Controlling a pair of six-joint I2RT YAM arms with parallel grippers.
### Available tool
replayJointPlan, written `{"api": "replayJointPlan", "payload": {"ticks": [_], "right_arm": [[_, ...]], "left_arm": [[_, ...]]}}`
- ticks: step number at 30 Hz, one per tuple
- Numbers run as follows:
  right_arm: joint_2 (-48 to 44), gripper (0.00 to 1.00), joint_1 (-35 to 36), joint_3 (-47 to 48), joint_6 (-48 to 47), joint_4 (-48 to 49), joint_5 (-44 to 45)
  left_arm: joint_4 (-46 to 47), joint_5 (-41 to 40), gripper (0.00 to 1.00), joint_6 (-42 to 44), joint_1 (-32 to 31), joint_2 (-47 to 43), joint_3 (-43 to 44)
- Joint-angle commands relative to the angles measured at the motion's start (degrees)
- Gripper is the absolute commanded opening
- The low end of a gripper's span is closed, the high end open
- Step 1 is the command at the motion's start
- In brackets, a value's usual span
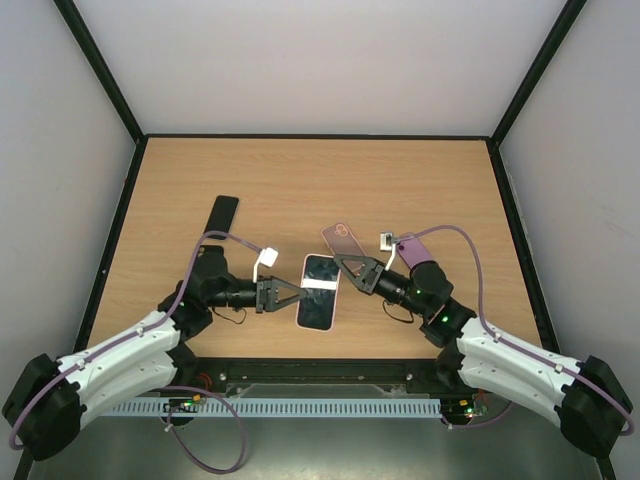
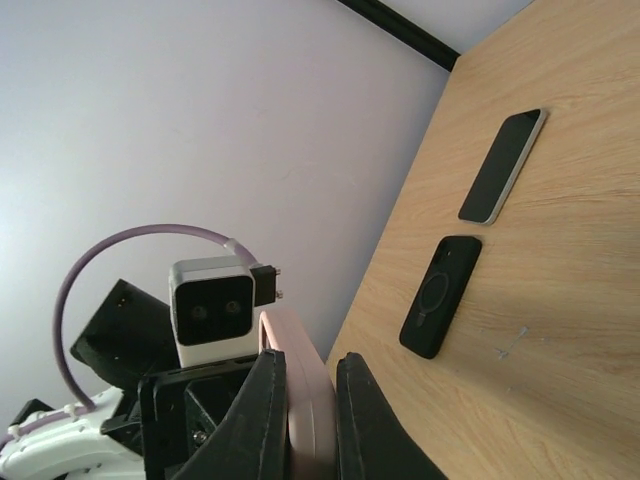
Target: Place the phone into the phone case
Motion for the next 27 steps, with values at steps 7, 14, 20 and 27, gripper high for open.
{"api": "replayJointPlan", "payload": {"ticks": [7, 14, 20, 27], "right_arm": [[-2.59, 0.09, 0.22, 5.75, -6.09, -8.5, 1.65], [-2.11, 0.59, 0.2, 4.38, -3.99, -8.18, -3.41], [1.04, 0.71, 0.2, 2.59, -1.54, -6.09, -7.94], [0.99, 0.37, 0.26, 0.87, 0.53, -3.05, -7.23]], "left_arm": [[-12.56, -8.73, 0.03, 7.03, -0.2, 0.46, 5.82], [-1.48, -7.89, 0.03, 0.97, -0.2, -0.5, 4.42], [3.58, -8.54, 0.03, -0.89, -0.2, -0.99, 4.5], [4.2, -9.56, 0.03, -0.87, -0.2, 0.04, 4.36]]}}
